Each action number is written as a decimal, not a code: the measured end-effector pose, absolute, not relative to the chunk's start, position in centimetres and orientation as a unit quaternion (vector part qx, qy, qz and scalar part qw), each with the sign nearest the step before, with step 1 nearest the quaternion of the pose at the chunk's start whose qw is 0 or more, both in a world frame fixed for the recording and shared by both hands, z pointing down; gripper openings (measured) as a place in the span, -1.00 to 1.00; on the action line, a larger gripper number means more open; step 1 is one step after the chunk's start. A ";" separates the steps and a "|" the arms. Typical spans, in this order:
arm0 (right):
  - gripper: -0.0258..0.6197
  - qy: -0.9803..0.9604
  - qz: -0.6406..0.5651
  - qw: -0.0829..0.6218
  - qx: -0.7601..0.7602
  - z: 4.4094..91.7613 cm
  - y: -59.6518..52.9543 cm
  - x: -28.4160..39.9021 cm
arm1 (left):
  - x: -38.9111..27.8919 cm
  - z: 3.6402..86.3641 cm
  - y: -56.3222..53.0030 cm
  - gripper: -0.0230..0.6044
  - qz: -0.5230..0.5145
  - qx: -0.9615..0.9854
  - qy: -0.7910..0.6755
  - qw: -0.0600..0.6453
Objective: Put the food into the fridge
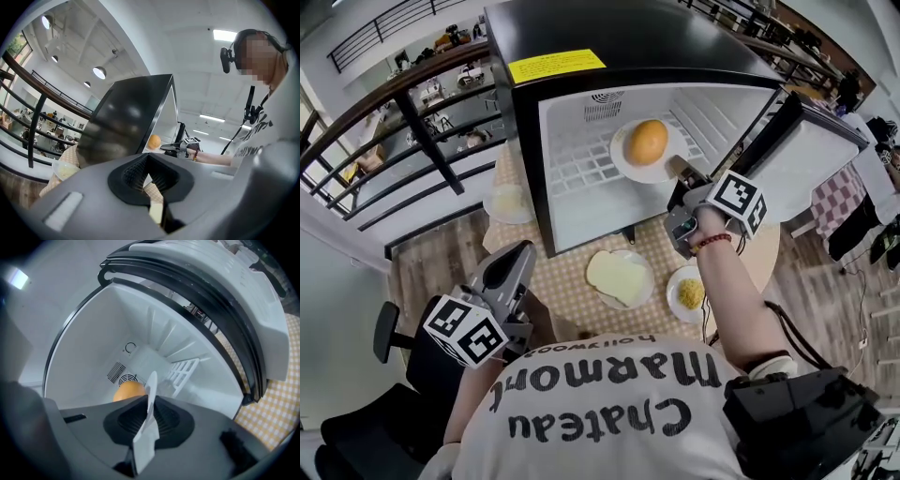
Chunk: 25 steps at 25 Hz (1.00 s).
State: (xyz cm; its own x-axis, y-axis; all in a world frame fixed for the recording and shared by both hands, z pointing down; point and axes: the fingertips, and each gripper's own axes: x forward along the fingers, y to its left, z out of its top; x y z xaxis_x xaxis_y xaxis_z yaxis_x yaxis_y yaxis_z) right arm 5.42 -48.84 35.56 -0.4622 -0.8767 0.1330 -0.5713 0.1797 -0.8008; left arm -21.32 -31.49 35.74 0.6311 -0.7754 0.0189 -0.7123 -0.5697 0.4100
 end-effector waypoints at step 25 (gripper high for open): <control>-0.63 0.767 -0.303 0.036 -0.564 35.9 -49.6 4.8 | -22.4 35.9 -31.6 -0.90 -0.095 0.877 -0.428 0.199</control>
